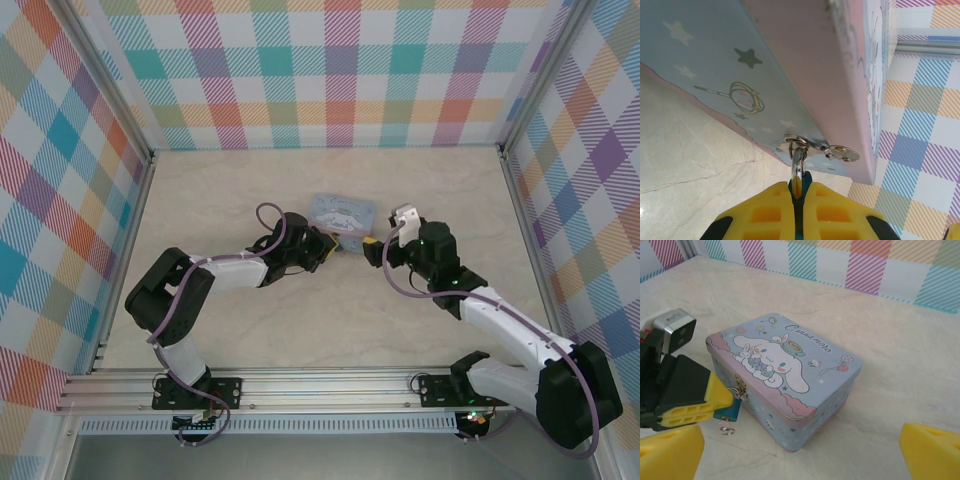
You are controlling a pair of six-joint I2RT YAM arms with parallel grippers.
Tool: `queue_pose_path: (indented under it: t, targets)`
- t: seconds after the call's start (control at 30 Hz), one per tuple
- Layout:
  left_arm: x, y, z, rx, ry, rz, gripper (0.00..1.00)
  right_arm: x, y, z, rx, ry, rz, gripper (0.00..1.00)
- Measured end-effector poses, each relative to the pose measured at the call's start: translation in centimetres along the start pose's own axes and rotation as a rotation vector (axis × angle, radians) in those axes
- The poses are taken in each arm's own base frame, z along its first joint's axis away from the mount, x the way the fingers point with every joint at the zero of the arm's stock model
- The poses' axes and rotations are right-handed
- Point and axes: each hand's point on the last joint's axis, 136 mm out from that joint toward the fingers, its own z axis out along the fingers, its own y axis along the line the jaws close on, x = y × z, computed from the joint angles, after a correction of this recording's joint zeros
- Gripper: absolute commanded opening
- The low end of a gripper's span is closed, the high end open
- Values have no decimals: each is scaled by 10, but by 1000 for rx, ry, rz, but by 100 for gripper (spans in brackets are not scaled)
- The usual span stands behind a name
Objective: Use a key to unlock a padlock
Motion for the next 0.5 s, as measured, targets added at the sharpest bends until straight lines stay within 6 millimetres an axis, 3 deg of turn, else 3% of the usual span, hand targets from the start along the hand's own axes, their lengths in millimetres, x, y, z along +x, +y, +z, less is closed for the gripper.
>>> queue_pose_path:
  t: [0.3,0.5]
  targets:
    - [0,0,0,0,-1,0,0,24,54,14,-63,3,-458,99]
    - [-1,-2,-1,5,-4,-3,0,57,66,43,-38,76,-716,89]
